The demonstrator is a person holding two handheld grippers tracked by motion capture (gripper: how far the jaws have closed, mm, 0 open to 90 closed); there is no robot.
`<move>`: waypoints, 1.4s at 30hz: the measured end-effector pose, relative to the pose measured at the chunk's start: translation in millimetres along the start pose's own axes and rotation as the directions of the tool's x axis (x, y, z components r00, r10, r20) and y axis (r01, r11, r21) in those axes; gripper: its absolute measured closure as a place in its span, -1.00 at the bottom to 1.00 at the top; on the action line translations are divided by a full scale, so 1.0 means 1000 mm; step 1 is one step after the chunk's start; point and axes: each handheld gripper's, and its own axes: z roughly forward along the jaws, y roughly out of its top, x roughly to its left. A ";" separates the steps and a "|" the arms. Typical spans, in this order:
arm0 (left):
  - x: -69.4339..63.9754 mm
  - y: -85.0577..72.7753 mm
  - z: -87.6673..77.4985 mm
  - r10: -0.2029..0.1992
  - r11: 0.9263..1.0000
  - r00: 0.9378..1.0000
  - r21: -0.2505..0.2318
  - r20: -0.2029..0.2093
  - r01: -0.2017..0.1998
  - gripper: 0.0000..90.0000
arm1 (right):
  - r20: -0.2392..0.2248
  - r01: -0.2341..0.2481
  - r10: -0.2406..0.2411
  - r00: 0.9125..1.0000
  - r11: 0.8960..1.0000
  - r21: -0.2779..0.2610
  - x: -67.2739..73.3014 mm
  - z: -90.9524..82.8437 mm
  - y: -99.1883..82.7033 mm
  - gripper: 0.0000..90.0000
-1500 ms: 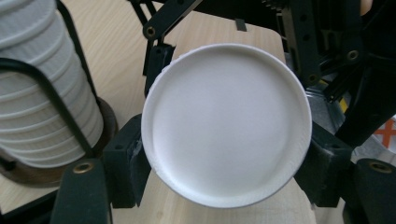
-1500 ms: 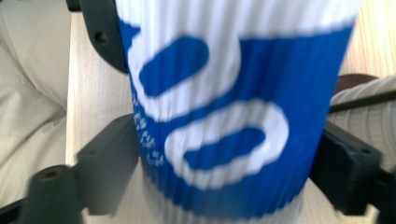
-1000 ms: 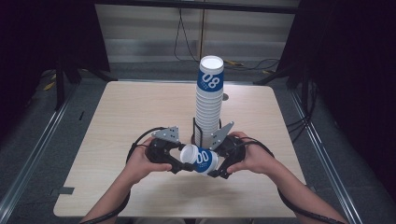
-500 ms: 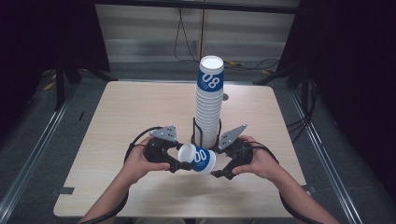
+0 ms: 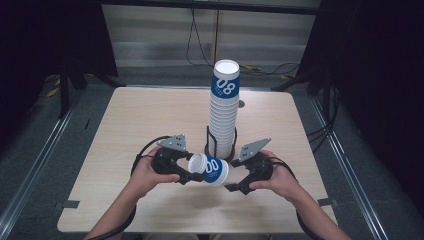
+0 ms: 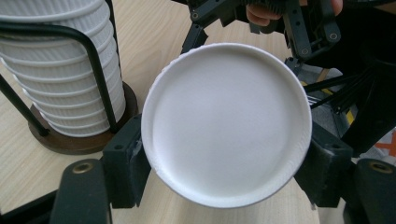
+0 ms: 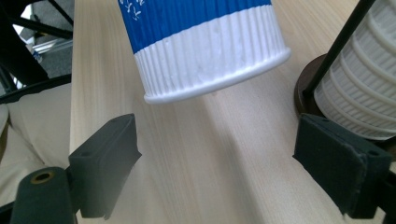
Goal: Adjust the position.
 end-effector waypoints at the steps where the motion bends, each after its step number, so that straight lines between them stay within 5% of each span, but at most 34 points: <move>1: 0.000 0.000 0.000 -0.002 1.000 1.000 -0.001 -0.001 0.002 -0.35 | -0.003 -0.011 0.011 1.000 1.000 -0.004 0.001 0.001 -0.001 -0.71; 20: 0.001 -0.002 -0.003 -0.020 1.000 1.000 -0.017 -0.003 0.020 -0.35 | 0.012 -0.096 0.100 0.995 0.981 -0.171 0.004 0.005 -0.014 -0.71; 42: 0.000 -0.003 -0.003 -0.027 0.999 1.000 -0.025 -0.008 0.026 -0.35 | 0.000 -0.129 0.133 0.991 0.961 -0.246 0.007 0.012 -0.019 -0.72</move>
